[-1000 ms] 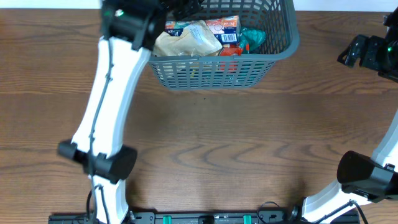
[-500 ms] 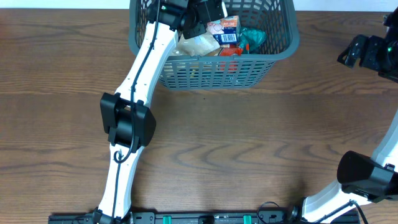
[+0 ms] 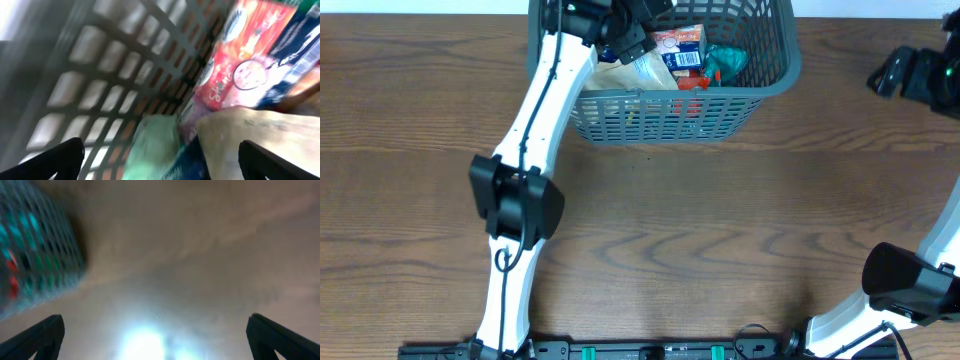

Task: Pack container

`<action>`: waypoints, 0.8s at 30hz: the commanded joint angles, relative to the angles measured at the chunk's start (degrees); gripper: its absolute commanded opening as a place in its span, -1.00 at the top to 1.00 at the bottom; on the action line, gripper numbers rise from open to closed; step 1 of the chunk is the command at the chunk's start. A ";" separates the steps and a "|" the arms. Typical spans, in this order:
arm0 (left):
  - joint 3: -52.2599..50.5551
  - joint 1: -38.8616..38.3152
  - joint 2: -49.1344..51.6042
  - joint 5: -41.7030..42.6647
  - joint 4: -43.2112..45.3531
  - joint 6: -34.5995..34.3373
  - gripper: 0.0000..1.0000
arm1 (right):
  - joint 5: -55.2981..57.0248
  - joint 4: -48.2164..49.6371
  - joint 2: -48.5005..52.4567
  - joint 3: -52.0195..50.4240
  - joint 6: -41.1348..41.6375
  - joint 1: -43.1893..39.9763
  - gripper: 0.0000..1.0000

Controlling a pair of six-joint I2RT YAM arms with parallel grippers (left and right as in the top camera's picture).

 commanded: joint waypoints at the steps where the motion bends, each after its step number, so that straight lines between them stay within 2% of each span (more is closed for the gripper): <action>1: 0.66 2.45 -9.97 -1.11 -2.95 -12.66 -0.97 | -6.01 3.98 0.50 0.02 0.20 0.70 -0.99; 5: 0.66 6.49 -16.79 -2.91 -12.02 -18.91 -0.97 | -19.30 12.00 0.50 0.02 -2.21 0.81 -0.99; 7: 0.66 8.96 -20.20 -3.67 -16.87 -20.72 -0.97 | -20.85 14.82 0.48 0.02 -3.32 1.60 -0.99; 13: 0.66 17.38 -29.38 -3.65 -30.53 -28.52 -0.98 | -13.86 16.87 -1.42 0.15 -4.57 7.15 -0.99; 15: 0.66 19.80 -32.17 -3.63 -33.70 -29.11 -0.97 | -10.14 17.35 -3.39 0.15 -3.26 9.20 -0.98; 20: -1.11 23.50 -39.60 -2.99 -35.65 -29.68 -0.97 | -0.83 16.79 -9.64 0.15 -0.61 13.03 -0.98; 24: -6.86 23.56 -46.18 -2.75 -36.48 -29.68 -0.97 | 3.52 12.83 -14.45 0.13 -0.31 14.16 -0.99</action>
